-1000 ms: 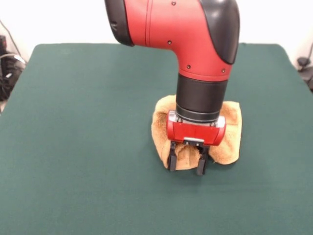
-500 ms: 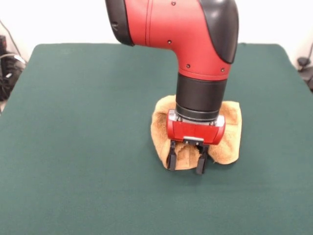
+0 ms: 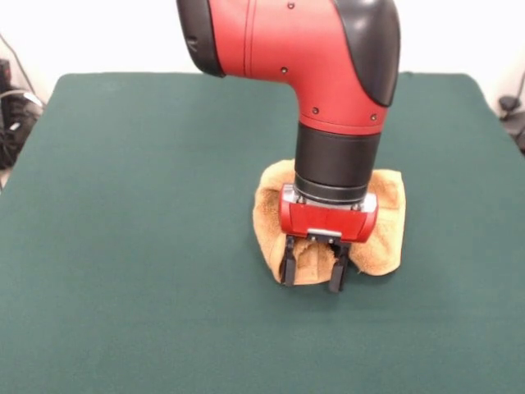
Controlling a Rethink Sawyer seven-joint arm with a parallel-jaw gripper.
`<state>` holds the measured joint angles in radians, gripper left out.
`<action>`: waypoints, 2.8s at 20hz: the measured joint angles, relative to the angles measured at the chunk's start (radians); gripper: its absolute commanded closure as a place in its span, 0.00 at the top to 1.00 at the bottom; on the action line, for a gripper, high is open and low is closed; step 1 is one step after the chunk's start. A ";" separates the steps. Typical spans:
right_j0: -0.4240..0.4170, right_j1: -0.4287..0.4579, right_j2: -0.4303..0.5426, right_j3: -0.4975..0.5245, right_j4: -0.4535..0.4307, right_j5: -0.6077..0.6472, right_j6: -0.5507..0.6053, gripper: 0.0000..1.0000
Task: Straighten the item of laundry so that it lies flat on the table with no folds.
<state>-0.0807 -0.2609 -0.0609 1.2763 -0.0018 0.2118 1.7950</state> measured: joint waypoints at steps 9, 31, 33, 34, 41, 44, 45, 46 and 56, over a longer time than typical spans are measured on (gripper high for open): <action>-0.004 -0.041 0.000 0.055 0.000 0.000 0.000 1.00; -0.082 -0.193 0.017 0.389 -0.141 -0.239 0.000 1.00; -0.102 -0.193 0.026 0.410 -0.163 -0.260 0.000 1.00; -0.110 -0.193 0.031 0.418 -0.171 -0.268 0.000 1.00; -0.173 -0.196 0.076 0.485 -0.232 -0.343 0.000 1.00; -0.182 -0.199 0.083 0.506 -0.251 -0.372 0.000 1.00; -0.183 -0.202 0.083 0.516 -0.257 -0.385 0.000 1.00; -0.182 -0.207 0.084 0.534 -0.263 -0.404 0.000 1.00; -0.181 -0.261 0.084 0.642 -0.265 -0.414 0.000 1.00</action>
<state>-0.2617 -0.5222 0.0227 1.9183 -0.2668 -0.2023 1.7950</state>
